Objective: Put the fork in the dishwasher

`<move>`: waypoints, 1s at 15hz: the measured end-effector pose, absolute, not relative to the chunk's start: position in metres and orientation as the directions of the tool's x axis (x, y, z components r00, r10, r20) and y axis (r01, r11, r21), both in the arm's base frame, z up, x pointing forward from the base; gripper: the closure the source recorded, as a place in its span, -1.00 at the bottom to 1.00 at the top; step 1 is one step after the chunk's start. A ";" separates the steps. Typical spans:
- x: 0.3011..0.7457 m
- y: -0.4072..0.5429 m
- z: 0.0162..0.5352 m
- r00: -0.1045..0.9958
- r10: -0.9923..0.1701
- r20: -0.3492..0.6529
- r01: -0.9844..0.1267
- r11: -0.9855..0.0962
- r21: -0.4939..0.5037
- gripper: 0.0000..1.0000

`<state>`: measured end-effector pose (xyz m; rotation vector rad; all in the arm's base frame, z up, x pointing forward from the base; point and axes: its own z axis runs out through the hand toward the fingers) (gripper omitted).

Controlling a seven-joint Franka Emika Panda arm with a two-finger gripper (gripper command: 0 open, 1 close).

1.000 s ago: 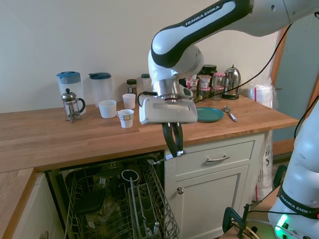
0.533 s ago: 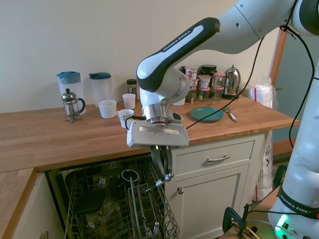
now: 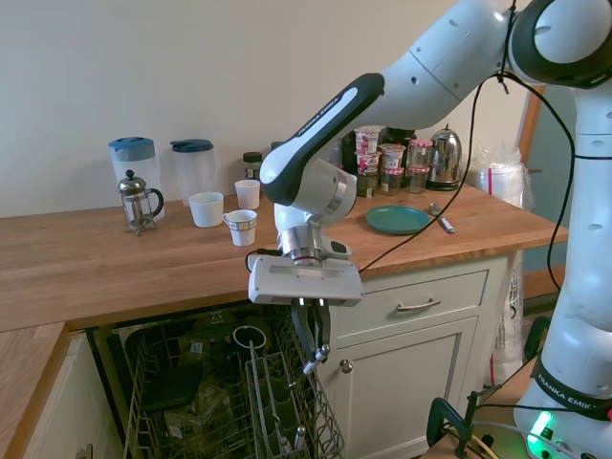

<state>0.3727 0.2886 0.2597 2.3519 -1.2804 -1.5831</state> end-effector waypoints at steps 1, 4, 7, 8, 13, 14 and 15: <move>0.377 0.291 0.256 0.132 -0.633 -0.763 -0.599 -0.664 0.448 1.00; 0.389 0.292 0.244 0.103 -0.629 -0.770 -0.590 -0.662 0.462 1.00; 0.399 0.288 0.229 0.077 -0.635 -0.769 -0.584 -0.654 0.482 1.00; 0.400 0.287 0.225 0.071 -0.637 -0.768 -0.581 -0.652 0.487 1.00; 0.400 0.284 0.211 0.049 -0.644 -0.763 -0.570 -0.646 0.508 1.00; 0.401 0.285 0.207 0.045 -0.644 -0.763 -0.567 -0.646 0.512 1.00; 0.402 0.287 0.201 0.039 -0.645 -0.763 -0.562 -0.646 0.517 1.00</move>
